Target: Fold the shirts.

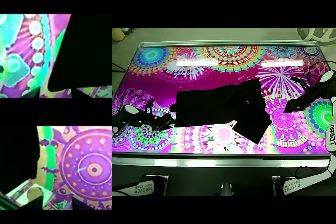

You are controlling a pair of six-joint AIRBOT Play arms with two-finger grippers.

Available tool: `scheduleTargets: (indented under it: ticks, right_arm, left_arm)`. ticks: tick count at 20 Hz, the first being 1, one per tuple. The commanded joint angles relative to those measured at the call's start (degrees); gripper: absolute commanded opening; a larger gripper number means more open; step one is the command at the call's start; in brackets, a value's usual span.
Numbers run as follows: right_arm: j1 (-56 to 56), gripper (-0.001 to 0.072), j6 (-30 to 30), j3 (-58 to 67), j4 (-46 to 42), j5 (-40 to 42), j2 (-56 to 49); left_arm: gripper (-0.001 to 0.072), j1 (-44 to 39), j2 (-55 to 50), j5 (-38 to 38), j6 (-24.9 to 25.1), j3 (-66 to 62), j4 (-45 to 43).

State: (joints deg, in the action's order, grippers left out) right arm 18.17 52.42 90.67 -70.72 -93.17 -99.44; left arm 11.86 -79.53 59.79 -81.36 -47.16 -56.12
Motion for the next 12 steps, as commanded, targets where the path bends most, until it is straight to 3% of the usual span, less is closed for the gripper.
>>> scheduleTargets:
  ticks: [1,3,5,6,7,8,12]
  right_arm:
    - [0.1,0.0399,-0.6,-1.0,0.0,0.0,0.0]
    - [-1.0,0.0457,-0.9,-1.4,-0.2,1.7,0.0]
    - [-3.3,0.0498,-2.8,-3.0,-0.4,3.5,0.0]
    - [-4.4,0.0536,-3.2,-4.5,-0.7,4.8,0.0]
    - [-5.2,0.0539,-3.2,-6.2,-0.3,6.4,0.0]
    - [-5.4,0.0532,-3.5,-7.8,0.8,7.4,0.0]
    - [-7.1,0.0526,-9.1,-12.9,3.0,9.0,0.0]
  left_arm:
    - [0.0456,-2.3,-0.1,-4.9,0.4,0.9,2.8]
    - [0.0452,-3.4,-0.5,-5.9,-1.5,0.9,3.1]
    - [0.0382,-4.4,-1.7,-5.6,-1.8,0.9,3.3]
    - [0.0306,-4.9,-2.2,-5.3,-2.0,0.9,3.3]
    - [0.0077,-5.1,-2.4,-5.2,-2.0,0.9,3.3]
    - [0.0024,-5.2,-2.4,-5.1,-2.1,0.9,3.3]
    - [0.0023,-5.2,-1.7,-4.5,-2.2,0.0,3.2]
